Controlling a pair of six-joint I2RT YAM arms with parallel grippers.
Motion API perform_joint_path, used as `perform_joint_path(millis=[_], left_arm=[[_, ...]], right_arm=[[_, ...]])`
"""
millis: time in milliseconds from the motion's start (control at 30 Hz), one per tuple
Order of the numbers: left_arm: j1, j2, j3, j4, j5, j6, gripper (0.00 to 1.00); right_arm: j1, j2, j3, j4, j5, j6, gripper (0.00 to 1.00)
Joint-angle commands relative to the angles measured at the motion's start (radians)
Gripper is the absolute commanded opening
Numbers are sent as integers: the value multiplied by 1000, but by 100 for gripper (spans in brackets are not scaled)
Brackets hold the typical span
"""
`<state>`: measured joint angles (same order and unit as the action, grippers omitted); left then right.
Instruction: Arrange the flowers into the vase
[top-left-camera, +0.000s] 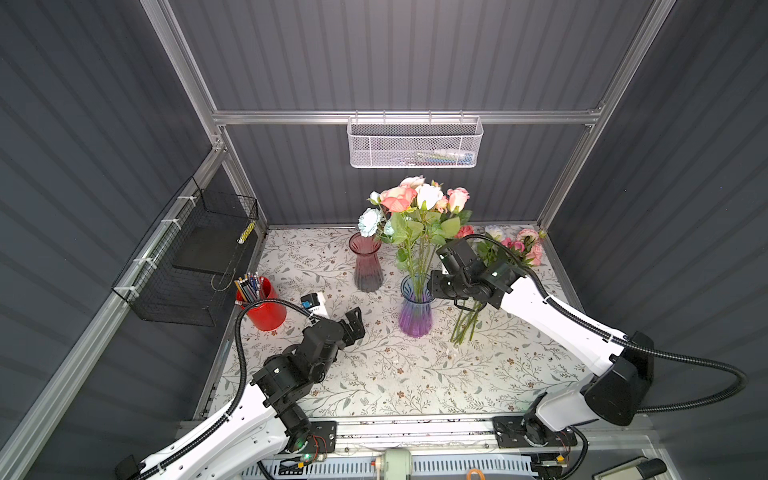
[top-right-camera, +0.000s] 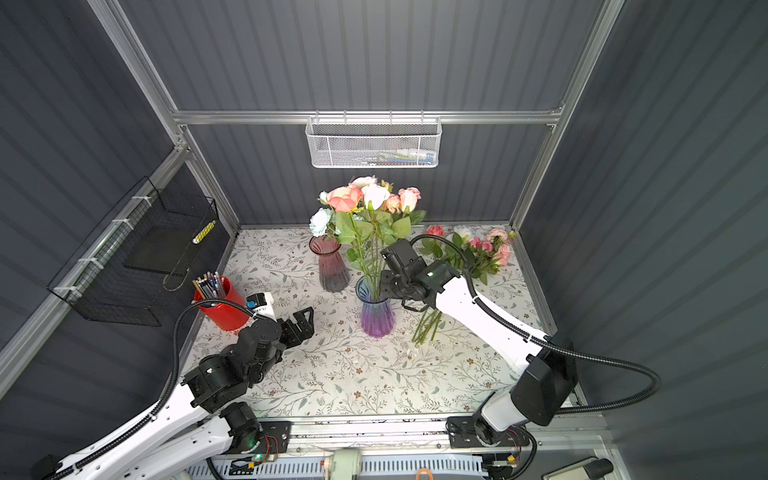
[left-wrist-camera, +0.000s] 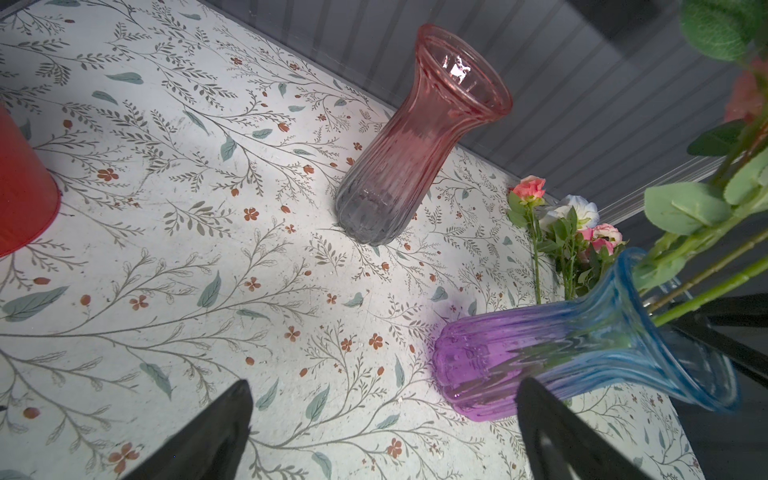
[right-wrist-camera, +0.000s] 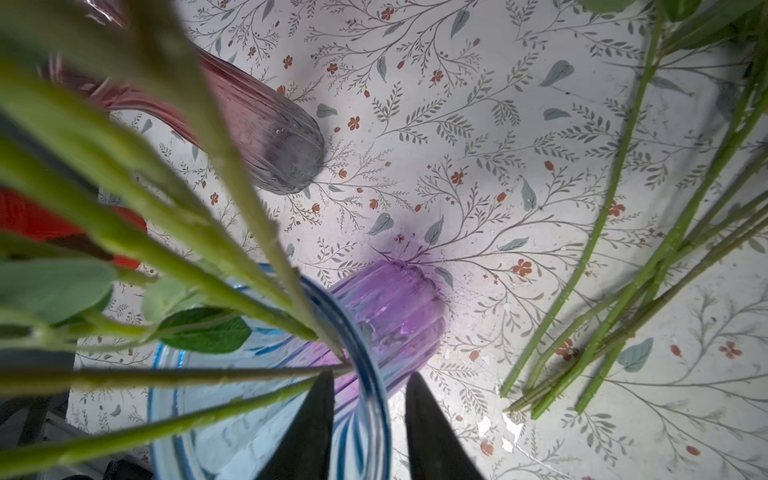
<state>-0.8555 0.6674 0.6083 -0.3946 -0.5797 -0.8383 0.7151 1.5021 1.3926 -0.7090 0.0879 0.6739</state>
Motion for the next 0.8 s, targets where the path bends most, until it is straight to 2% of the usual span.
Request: perform_joint_path(millis=[0, 500, 767], left_arm=[[1, -25, -11, -30, -27, 6, 99], [1, -70, -23, -55, -52, 15, 100], [2, -78, -1, -77, -65, 28, 100]], right_arm=[[-4, 19, -12, 9, -7, 0, 28], [-12, 33, 12, 8, 51, -28, 1], [-102, 80, 84, 62, 37, -90, 0]])
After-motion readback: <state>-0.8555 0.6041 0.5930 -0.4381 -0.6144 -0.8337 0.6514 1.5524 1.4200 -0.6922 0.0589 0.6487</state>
